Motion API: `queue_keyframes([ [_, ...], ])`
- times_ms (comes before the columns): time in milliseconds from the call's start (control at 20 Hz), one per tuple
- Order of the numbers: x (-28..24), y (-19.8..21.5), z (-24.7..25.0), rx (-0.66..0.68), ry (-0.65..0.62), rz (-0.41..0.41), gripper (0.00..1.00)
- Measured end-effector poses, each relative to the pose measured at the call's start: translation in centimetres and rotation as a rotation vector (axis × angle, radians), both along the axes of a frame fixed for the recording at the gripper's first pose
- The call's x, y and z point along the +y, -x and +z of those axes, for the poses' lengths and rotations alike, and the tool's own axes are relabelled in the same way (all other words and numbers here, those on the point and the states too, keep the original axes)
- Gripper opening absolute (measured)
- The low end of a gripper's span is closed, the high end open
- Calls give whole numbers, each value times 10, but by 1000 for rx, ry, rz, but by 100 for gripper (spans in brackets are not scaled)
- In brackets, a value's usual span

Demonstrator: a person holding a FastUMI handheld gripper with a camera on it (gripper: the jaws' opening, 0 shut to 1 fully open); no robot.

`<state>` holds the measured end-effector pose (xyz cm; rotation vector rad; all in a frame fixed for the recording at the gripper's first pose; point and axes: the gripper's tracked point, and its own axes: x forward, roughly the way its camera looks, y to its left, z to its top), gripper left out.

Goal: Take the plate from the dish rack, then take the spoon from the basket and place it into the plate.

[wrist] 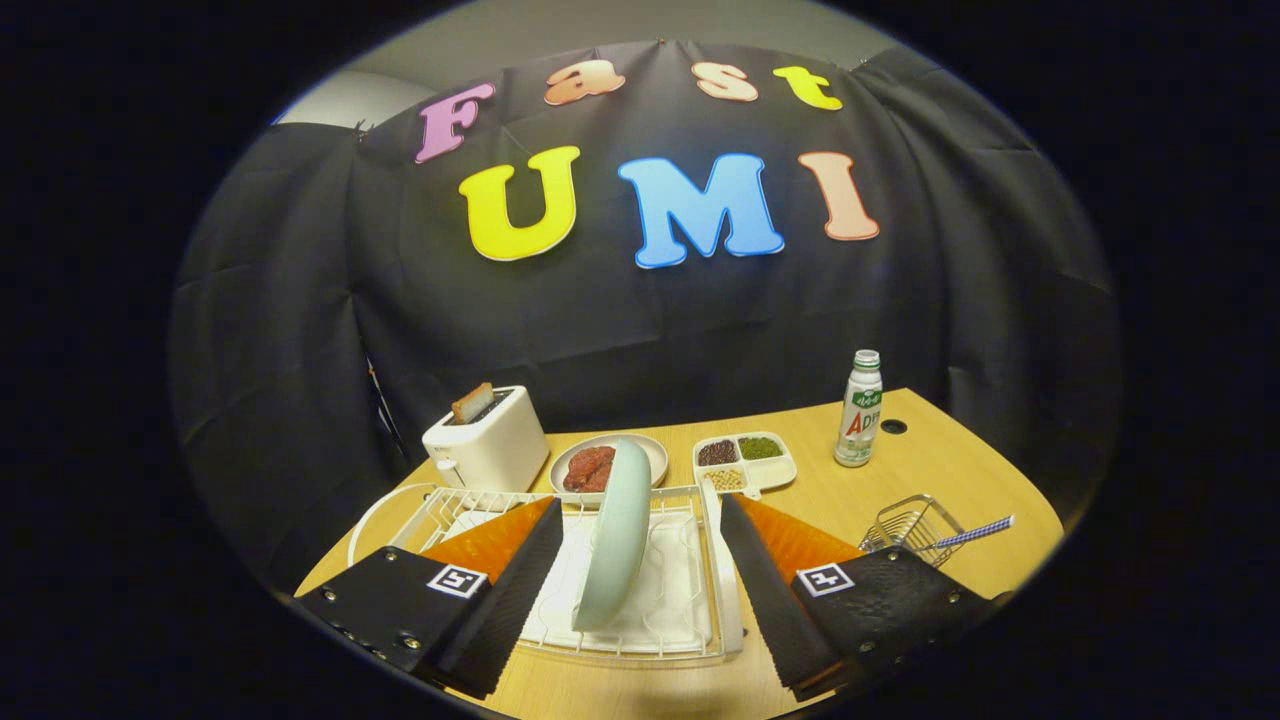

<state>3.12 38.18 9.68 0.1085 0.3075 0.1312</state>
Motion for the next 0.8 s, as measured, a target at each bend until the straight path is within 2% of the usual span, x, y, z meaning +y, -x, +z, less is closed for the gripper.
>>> queue_keyframes([
  [400,23,-45,-48,149,-52,-20,92],
  [600,30,-55,-65,216,-70,-21,67],
  [650,28,-53,-64,221,-59,-33,45],
  [800,22,-53,-65,228,-13,-76,36],
])
